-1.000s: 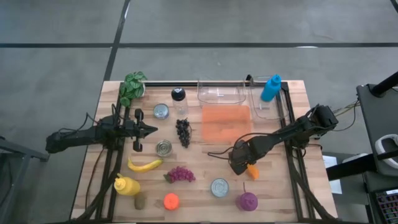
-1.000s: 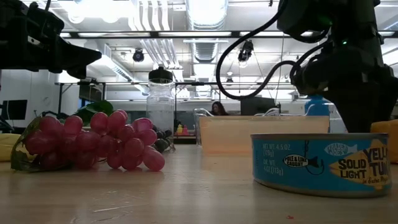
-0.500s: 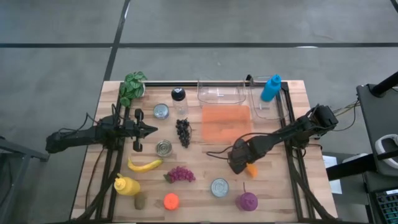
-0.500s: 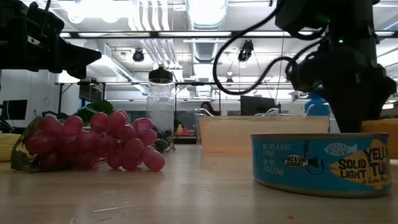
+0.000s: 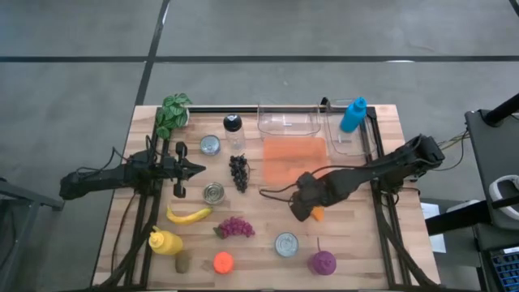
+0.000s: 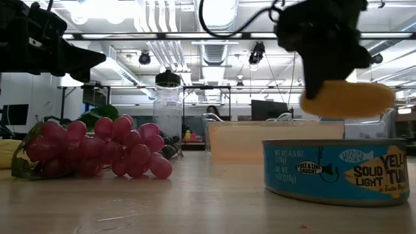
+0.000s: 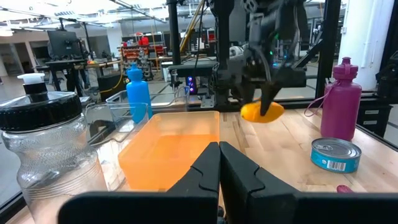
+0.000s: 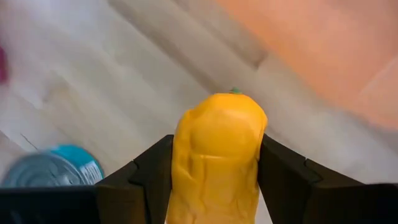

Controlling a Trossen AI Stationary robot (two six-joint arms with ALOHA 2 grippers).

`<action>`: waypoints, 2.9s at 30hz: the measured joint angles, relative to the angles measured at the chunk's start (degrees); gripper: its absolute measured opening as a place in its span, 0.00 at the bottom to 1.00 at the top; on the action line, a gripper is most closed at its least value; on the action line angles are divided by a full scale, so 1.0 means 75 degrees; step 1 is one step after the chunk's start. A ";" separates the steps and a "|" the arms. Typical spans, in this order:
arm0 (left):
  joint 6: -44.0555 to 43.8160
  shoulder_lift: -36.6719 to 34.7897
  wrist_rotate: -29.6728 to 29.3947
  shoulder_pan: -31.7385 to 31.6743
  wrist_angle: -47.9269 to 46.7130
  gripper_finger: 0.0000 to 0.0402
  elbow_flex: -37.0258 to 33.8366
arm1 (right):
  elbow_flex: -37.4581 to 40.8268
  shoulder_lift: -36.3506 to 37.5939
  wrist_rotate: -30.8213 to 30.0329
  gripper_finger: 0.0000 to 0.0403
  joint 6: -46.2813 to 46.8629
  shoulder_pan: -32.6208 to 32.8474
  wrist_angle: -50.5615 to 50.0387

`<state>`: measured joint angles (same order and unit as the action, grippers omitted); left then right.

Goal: Pick & Place Food Item
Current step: Put the mango into the left transparent bin

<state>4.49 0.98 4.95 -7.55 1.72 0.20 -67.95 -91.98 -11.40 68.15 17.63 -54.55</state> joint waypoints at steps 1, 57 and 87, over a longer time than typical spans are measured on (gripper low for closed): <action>0.0000 0.0002 0.0000 -0.0003 0.0000 0.02 -0.0002 | -0.0143 0.0007 -0.0145 0.47 -0.0077 -0.0036 -0.0104; -0.0009 0.0000 0.0000 -0.0003 0.0003 0.02 -0.0002 | -0.0547 0.0005 -0.3984 0.48 -0.2880 -0.5572 0.2439; -0.0009 0.0000 0.0000 -0.0003 0.0001 0.02 -0.0002 | 0.1083 -0.0118 -0.4695 0.48 -0.2436 -0.5610 0.4179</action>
<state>4.43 0.98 4.95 -7.57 1.72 0.19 -59.83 -92.87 -46.61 49.88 -24.45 -23.21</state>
